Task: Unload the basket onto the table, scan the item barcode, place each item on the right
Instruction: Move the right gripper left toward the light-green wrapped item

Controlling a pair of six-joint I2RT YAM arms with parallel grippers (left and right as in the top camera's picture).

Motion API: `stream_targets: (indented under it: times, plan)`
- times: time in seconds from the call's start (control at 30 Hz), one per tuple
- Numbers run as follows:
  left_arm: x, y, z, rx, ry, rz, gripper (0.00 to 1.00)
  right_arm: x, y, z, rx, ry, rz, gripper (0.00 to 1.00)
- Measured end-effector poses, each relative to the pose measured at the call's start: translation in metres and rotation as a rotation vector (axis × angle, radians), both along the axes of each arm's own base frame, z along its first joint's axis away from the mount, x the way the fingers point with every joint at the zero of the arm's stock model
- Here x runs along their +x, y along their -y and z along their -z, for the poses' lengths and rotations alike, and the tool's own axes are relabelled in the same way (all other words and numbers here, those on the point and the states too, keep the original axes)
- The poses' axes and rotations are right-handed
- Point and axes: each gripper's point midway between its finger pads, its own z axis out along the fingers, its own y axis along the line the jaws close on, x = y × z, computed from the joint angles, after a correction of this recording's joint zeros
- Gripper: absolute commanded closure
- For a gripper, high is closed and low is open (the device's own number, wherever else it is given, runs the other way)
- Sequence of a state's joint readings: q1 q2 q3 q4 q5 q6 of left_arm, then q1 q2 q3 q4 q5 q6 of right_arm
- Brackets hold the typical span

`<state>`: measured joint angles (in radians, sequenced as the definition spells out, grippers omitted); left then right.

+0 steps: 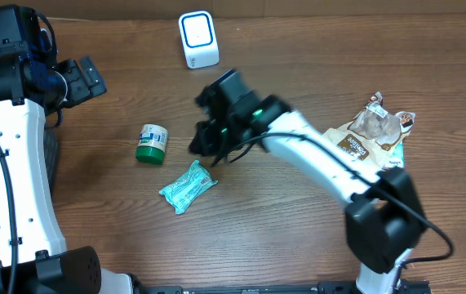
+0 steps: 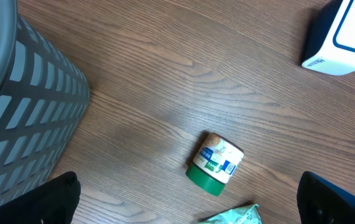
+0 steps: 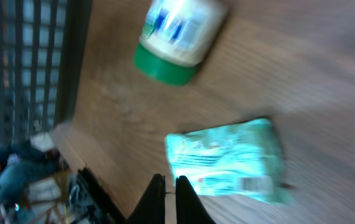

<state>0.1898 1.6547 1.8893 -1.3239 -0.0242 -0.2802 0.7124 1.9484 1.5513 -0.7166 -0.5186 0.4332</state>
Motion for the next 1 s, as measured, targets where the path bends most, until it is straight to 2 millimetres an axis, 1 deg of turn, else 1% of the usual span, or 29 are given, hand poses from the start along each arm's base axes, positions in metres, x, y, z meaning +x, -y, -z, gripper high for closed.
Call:
stream_targets:
  times: [0.1,0.2,0.3,0.37,0.43,0.6,0.73,0.87,1.0]
  plan:
    - [0.0,0.0,0.0,0.0,0.0,0.0,0.0,-0.022,-0.025,0.018,-0.011,-0.034,-0.039,0.96]
    - [0.0,0.0,0.0,0.0,0.0,0.0,0.0,-0.045,-0.042,0.036,-0.036,-0.075,-0.074,0.96]
    - [0.0,0.0,0.0,0.0,0.0,0.0,0.01,-0.064,-0.052,0.051,-0.064,-0.11,-0.102,0.96]
    - [0.0,0.0,0.0,0.0,0.0,0.0,0.01,-0.075,-0.057,0.058,-0.077,-0.122,-0.119,0.96]
    - [0.0,0.0,0.0,0.0,0.0,0.0,0.0,-0.085,-0.062,0.062,-0.089,-0.124,-0.135,0.96]
    - [0.0,0.0,0.0,0.0,0.0,0.0,0.0,-0.104,-0.072,0.068,-0.138,-0.067,-0.163,0.96]
    - [0.0,0.0,0.0,0.0,0.0,0.0,0.0,-0.116,-0.076,0.073,-0.176,-0.025,-0.18,0.96]
    - [0.0,0.0,0.0,0.0,0.0,0.0,0.01,-0.111,-0.071,0.076,-0.204,-0.008,-0.162,0.96]
    - [0.0,0.0,0.0,0.0,0.0,0.0,0.0,-0.108,-0.065,0.089,-0.243,-0.016,-0.148,0.96]
